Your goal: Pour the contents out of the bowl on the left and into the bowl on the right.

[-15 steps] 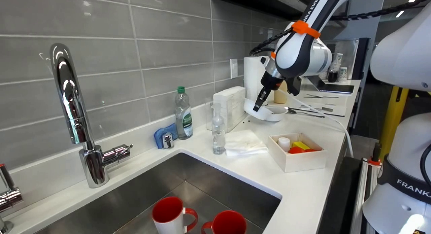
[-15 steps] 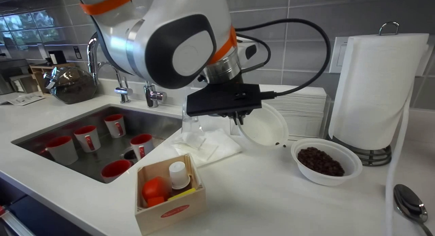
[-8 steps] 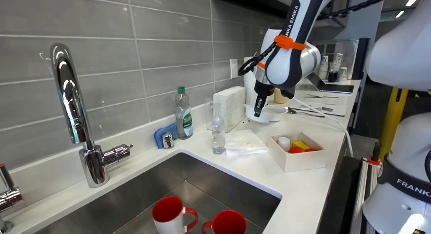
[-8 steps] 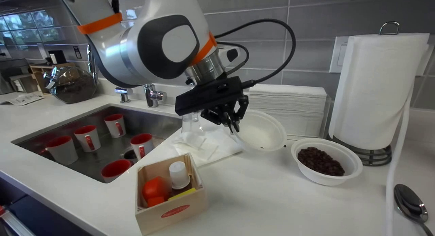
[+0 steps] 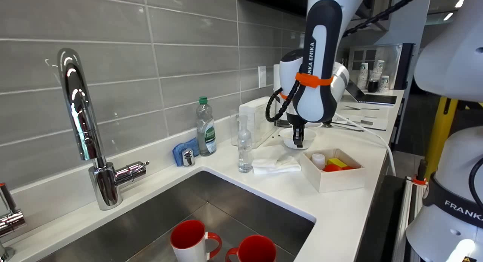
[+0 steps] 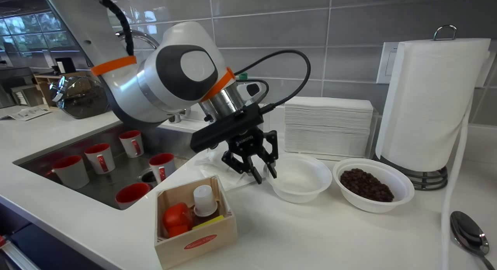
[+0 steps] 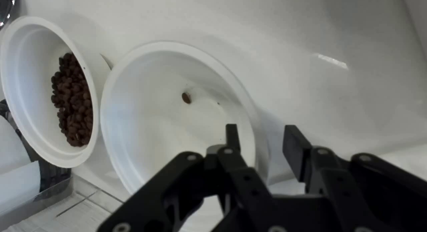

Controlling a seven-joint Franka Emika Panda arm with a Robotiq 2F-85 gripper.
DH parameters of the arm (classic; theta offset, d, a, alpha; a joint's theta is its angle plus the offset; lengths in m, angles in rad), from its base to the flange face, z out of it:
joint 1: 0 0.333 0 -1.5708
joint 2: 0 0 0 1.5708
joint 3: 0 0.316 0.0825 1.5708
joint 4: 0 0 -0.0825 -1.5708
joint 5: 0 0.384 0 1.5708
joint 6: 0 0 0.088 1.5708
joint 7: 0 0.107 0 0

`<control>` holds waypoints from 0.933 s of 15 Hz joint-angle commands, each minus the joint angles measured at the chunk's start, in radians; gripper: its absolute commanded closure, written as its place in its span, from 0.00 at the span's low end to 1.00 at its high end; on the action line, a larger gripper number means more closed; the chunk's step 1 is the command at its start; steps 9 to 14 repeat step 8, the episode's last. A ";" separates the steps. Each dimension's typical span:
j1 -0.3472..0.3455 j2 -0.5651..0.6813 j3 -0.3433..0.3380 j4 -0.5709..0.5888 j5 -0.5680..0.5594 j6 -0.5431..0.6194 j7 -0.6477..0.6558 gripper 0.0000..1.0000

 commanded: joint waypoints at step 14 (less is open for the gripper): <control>-0.060 -0.104 0.037 0.094 -0.006 -0.025 0.041 0.00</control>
